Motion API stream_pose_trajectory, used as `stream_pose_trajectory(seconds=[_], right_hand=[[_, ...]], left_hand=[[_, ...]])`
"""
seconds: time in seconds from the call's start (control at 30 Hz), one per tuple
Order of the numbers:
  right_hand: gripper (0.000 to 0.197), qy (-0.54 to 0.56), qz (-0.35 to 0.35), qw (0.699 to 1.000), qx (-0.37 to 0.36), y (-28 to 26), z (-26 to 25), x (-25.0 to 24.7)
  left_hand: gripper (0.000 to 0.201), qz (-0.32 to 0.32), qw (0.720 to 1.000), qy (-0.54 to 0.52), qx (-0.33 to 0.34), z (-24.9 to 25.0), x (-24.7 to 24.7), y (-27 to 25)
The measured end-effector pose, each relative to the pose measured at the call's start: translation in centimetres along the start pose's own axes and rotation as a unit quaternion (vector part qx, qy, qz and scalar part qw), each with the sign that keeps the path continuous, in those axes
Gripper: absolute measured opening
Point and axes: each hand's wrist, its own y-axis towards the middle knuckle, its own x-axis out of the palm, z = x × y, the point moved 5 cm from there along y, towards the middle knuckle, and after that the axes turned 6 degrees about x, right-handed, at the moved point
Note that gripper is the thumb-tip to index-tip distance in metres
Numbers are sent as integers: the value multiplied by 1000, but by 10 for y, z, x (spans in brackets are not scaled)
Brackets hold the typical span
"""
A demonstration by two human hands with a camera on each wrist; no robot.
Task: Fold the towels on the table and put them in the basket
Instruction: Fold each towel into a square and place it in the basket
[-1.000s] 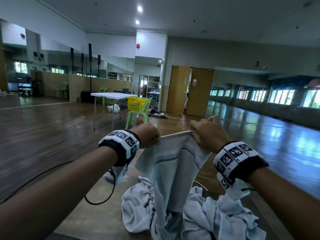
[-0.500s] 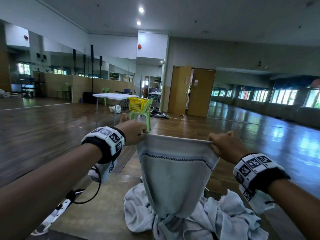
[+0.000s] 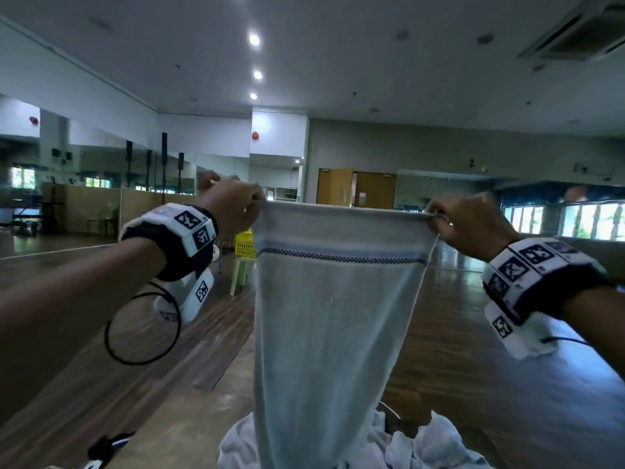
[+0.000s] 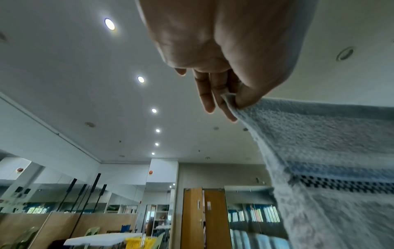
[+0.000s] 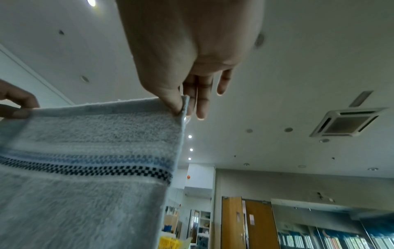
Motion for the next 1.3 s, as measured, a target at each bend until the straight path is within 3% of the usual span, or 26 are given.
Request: stream_pose_trajectory(seconds=[0.13, 0.3, 0.53, 0.67, 0.77, 0.87, 0.97, 1.13, 1.3], right_hand=[[9, 4, 71, 997, 24, 33, 6, -59], [15, -5, 112, 993, 36, 64, 17, -110], [17, 66, 123, 989, 53, 90, 30, -132], [14, 113, 58, 988, 82, 83, 36, -93], [4, 123, -44, 988, 78, 59, 37, -29], [22, 113, -130, 981, 91, 36, 36, 30], [15, 120, -140, 978, 96, 31, 35, 52], [6, 111, -50, 988, 98, 49, 36, 39], [4, 110, -19, 990, 88, 56, 41, 21]], left_hand=[[17, 72, 996, 48, -12, -6, -59, 32], [23, 116, 992, 40, -4, -7, -110, 61], [23, 140, 989, 21, -30, -11, -140, 82], [22, 83, 996, 0, -35, -13, -103, 78], [15, -46, 999, 3, -21, -19, -38, 63], [13, -145, 989, 29, -30, -20, 25, 44], [10, -103, 992, 14, -77, -26, 46, 39], [16, -29, 998, -8, -47, -34, 34, 52], [20, 8, 999, -16, -46, -37, 17, 55]])
